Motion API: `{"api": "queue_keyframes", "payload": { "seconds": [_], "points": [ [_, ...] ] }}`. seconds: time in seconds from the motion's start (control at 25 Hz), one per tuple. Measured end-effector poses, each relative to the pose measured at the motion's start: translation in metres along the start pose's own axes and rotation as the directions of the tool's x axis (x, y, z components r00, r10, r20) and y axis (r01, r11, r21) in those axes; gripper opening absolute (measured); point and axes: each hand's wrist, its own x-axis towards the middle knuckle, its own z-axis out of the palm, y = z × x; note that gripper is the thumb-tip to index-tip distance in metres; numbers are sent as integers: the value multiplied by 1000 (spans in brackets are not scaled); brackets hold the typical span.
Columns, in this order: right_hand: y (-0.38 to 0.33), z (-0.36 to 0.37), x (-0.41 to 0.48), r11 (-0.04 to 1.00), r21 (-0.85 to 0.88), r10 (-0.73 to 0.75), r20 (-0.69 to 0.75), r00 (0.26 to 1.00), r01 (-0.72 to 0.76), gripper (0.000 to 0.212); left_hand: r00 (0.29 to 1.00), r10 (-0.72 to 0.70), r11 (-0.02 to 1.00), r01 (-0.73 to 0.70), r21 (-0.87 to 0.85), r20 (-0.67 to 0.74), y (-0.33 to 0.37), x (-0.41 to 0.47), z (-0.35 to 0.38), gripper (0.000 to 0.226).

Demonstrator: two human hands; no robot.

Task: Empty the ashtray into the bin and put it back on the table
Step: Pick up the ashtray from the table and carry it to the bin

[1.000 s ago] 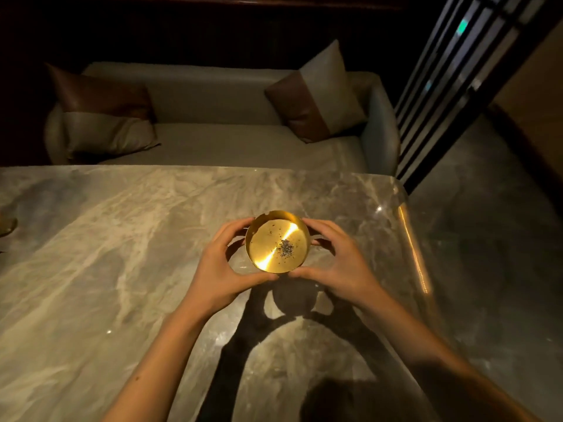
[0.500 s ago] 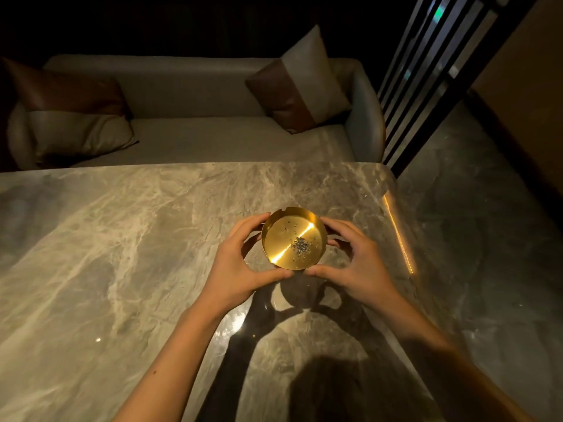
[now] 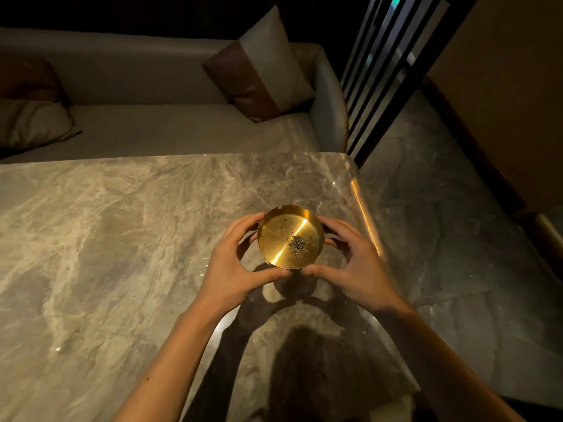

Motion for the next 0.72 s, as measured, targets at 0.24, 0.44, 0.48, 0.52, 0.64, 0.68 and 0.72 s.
{"api": "queue_keyframes", "payload": {
  "seconds": [0.24, 0.44, 0.48, 0.52, 0.64, 0.68, 0.72],
  "points": [
    [53, -78, 9, 998, -23, -60, 24, 998, 61, 86, 1000, -2, 999, 4, 44, -29, 13, 26, 88, 90],
    [91, -158, 16, 995, -2, -94, 99, 991, 95, 83, 994, -36, 997, 43, 64, -101, 27, 42, 174, 91],
    [98, -172, 15, 995, -5, -96, 100, 990, 97, 84, 994, -42, 996, 49, 70, -100, 29, 45, 189, 92],
    [105, -184, 13, 995, 1, -98, 99, 990, 98, 83, 994, -46, 996, 54, 74, -98, 30, 47, 202, 92],
    [124, -215, 6, 997, 33, -74, 81, 994, 72, 83, 997, -45, 994, 51, 98, -67, 36, 57, 233, 94],
    [129, -223, 3, 997, 42, -67, 70, 995, 64, 83, 998, -48, 994, 53, 101, -50, 37, 61, 241, 94],
    [132, -228, 1, 997, 49, -59, 56, 997, 56, 84, 998, -52, 994, 55, 98, -36, 39, 64, 247, 95]
  ]
}}
